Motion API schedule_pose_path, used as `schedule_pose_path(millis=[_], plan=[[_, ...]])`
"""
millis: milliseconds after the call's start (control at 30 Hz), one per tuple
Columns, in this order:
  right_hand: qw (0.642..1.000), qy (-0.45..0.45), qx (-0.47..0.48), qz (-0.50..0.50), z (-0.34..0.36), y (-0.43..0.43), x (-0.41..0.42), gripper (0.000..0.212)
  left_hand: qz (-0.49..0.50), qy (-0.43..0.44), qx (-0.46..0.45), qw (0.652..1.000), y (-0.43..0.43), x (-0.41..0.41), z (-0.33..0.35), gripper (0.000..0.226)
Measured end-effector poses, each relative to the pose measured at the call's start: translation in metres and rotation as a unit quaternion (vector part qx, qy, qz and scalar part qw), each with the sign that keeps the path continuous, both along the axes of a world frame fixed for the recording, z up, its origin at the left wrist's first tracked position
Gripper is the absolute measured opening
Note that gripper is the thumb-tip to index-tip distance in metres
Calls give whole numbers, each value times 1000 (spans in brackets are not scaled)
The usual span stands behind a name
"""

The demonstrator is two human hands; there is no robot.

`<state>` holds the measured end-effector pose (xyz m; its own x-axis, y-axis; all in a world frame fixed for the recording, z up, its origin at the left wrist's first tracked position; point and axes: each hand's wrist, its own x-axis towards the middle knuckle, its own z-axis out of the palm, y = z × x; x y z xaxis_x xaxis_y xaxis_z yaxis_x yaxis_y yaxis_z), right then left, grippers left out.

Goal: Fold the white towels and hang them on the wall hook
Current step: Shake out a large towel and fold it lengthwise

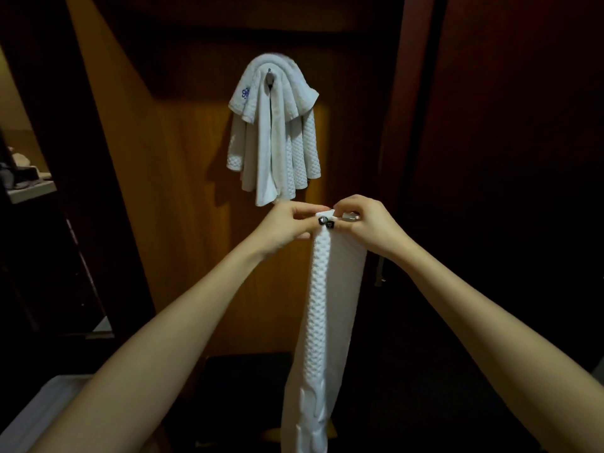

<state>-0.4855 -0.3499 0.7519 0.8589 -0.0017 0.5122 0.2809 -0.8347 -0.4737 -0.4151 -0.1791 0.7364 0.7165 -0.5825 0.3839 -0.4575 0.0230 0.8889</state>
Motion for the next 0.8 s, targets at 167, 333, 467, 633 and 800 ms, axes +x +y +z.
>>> schedule_pose_path(millis=[167,333,467,633,800], plan=[[1000,-9,-18,4,-2,-1,5,17,62,-94,5,994,-3,-6,-11,40],[994,54,-98,0,7,-23,11,25,102,-117,-9,988,1,0,-8,34],[990,102,-89,43,16,-42,7,24,103,-73,-34,991,11,10,-1,32],[984,136,-25,112,16,-31,4,39,84,-25,-58,994,9,12,-3,30],[989,72,81,98,13,-28,3,31,114,-107,-60,986,9,15,6,27]])
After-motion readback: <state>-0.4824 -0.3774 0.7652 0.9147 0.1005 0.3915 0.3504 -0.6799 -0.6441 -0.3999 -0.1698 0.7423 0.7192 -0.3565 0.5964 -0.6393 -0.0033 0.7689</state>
